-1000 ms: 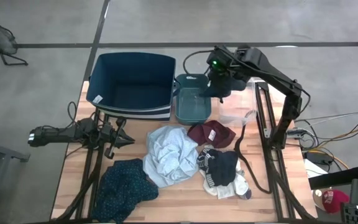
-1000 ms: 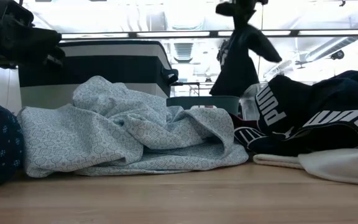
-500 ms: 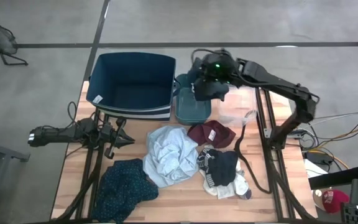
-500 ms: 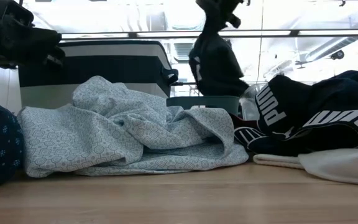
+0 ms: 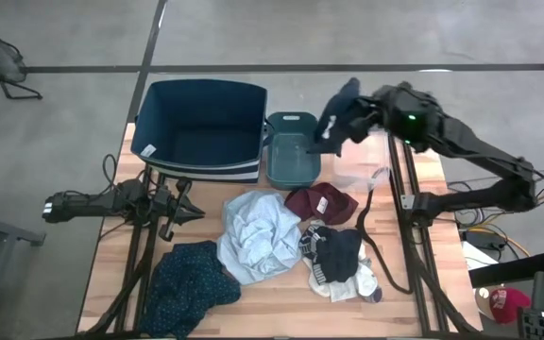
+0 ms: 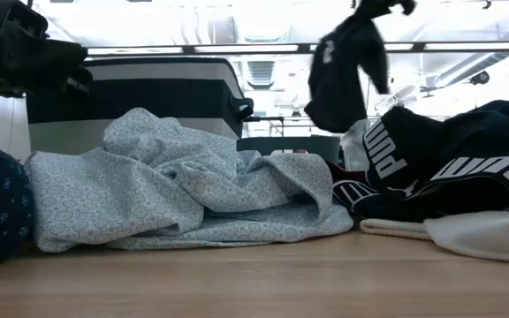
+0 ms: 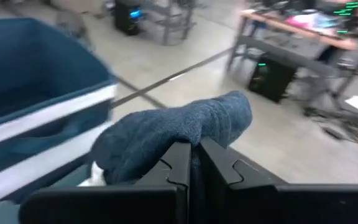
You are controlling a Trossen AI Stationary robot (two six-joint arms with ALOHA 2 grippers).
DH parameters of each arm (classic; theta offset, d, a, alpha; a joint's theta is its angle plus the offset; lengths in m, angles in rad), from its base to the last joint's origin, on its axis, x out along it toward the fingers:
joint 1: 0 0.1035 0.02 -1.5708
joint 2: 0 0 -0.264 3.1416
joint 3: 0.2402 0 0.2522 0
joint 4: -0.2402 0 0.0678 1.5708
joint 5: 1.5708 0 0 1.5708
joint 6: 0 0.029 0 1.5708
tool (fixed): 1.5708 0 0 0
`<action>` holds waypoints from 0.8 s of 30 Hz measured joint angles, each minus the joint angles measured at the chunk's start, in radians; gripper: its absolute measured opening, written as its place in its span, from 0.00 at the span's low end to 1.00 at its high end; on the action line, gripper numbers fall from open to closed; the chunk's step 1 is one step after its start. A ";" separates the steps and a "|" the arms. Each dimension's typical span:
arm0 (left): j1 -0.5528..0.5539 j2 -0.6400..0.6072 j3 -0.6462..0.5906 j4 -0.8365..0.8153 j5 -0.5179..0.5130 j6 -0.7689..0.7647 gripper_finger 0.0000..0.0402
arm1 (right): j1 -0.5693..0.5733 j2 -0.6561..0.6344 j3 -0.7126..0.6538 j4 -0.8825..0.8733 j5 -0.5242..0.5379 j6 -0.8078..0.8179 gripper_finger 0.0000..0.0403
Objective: Pick & Place Cloths
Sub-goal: Put the dark gray shorts into the transparent bin
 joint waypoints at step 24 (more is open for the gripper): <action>0.000 0.000 0.000 0.000 0.000 0.000 0.10 | 0.000 -0.161 -0.415 0.035 0.066 0.289 0.06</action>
